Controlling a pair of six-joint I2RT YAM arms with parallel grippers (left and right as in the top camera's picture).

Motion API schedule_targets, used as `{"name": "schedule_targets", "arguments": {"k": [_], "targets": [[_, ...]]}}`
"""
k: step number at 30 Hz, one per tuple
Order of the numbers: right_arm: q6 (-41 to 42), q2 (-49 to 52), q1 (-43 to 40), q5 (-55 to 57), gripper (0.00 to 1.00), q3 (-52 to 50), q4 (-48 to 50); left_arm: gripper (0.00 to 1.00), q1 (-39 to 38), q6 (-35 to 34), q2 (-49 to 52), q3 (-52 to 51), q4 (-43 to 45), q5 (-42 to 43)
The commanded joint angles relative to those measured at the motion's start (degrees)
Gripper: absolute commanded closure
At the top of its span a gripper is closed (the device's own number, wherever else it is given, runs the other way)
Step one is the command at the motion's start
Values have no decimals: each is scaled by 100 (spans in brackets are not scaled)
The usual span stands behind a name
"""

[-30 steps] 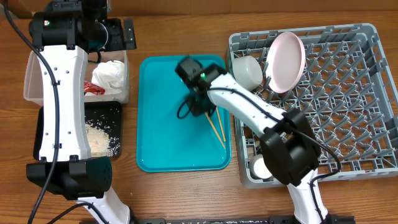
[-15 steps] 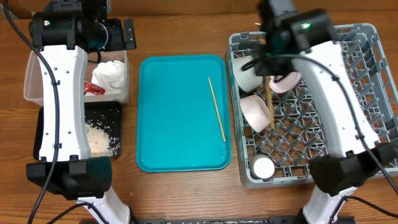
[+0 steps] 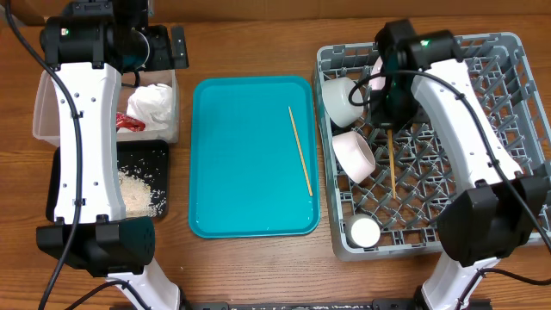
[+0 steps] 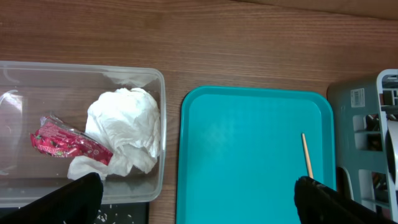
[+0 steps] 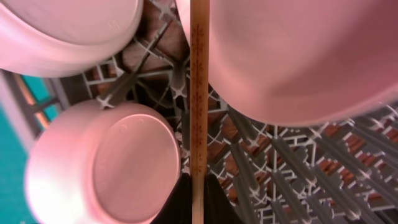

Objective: Sort waste into correct bins and load items into the dishwasher
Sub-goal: 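Insert the chopstick upright into the rack with right gripper, then return right gripper to the tray and grasp the second chopstick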

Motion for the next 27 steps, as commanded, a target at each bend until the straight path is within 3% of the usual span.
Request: {"name": "schedule_targets", "arguments": {"k": [1, 9, 17, 22, 27], "targets": [[-282, -44, 7, 63, 92, -223, 173, 0, -28, -57, -24, -17, 2, -13], [-387, -72, 9, 122, 63, -122, 262, 0, -28, -57, -24, -17, 4, -13], [-636, -72, 210, -544, 58, 946, 264, 0, -28, -57, -24, -17, 2, -13], [-647, -66, 933, -977, 48, 1237, 798, 0, -28, -57, -24, -17, 4, -13], [-527, 247, 1635, -782, 48, 1113, 1268, 0, -28, -57, -24, -17, 4, -13]]}}
